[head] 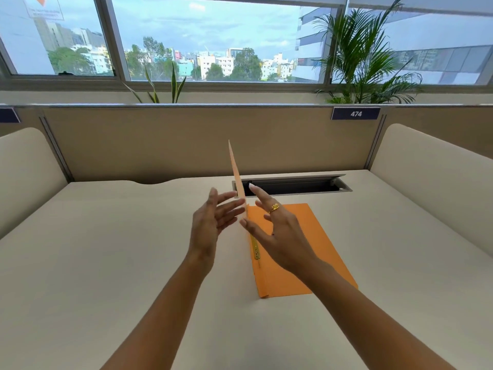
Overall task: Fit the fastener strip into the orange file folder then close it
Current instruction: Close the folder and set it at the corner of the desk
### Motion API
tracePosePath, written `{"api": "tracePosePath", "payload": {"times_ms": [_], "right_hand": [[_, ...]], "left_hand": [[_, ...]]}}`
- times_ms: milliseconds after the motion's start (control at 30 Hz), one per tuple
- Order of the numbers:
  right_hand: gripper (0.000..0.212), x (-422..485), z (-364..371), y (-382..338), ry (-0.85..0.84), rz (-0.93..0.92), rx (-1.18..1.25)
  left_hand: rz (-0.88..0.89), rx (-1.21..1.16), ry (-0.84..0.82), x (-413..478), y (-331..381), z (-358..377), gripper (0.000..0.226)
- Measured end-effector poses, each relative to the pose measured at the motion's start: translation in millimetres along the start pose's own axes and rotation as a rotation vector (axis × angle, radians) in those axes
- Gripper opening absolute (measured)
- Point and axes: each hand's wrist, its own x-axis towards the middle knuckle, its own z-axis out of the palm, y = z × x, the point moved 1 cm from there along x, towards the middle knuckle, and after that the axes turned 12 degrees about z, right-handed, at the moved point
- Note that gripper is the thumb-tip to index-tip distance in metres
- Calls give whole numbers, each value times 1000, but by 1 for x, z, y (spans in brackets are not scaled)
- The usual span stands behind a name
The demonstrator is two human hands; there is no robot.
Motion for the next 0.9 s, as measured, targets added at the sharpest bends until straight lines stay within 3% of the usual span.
{"api": "tracePosePath", "payload": {"times_ms": [167,300,433,633,900], "right_hand": [[47,5,-9,4,100,-41,-113],[40,2,-32,20,211,-16,-115],[38,-10,-62,48,346,156,-51],[39,-34,-89,106,480,454,-73],[38,-63,-84,186,446,796,-142]], "left_hand": [[-44,87,-222,-8,-21,14,55],[-60,383,-462,-17,-55,12,53],[-102,826,-904,-31,-93,10,60],[-72,1182,-1337,-50,-123,18,72],[-84,1267,-1427,-61,-131,23,75]]}}
